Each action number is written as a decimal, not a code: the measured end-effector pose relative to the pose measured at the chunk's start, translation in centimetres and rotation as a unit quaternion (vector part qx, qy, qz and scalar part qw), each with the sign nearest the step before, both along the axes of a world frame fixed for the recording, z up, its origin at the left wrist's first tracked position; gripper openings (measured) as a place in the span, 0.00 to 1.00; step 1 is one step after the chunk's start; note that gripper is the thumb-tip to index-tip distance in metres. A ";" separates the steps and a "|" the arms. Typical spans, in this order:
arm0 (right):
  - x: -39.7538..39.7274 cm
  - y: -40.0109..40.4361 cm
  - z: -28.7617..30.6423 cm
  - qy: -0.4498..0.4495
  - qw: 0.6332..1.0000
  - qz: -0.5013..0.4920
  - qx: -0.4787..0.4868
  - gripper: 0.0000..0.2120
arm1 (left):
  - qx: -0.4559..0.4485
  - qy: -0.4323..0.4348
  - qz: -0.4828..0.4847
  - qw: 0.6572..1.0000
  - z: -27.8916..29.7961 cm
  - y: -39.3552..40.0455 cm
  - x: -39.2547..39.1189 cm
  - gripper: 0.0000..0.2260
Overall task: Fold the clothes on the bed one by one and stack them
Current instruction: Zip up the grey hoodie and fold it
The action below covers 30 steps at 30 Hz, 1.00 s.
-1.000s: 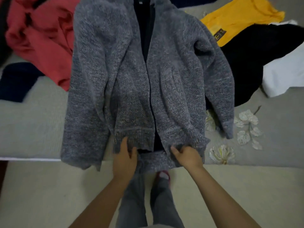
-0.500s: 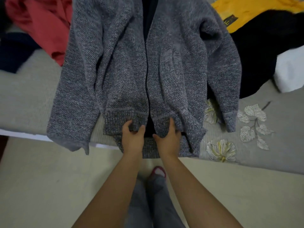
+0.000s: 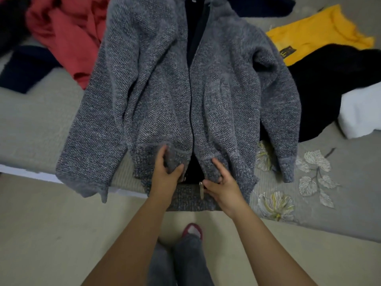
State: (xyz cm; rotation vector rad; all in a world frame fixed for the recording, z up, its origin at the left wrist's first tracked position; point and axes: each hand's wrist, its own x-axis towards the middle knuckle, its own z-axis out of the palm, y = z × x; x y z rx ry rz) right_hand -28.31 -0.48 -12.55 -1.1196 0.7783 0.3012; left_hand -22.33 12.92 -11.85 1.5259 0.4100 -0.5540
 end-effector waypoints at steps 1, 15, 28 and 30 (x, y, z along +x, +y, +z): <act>-0.2 0.0 0.3 -0.007 1.000 -0.003 0.011 0.31 | 0.003 0.011 -0.019 1.000 0.0 0.4 -0.2 0.23; 0.5 2.3 5.5 -0.128 0.982 -0.129 0.051 0.44 | -0.099 0.036 0.035 0.994 4.1 0.1 -0.2 0.24; 0.9 1.3 6.4 -0.129 0.986 -0.104 -0.007 0.22 | -0.126 0.017 0.090 0.988 6.1 -2.3 -0.2 0.26; 0.8 1.1 6.3 -0.137 0.984 -0.112 -0.015 0.22 | -0.126 0.016 0.093 0.988 6.1 -2.5 -0.3 0.26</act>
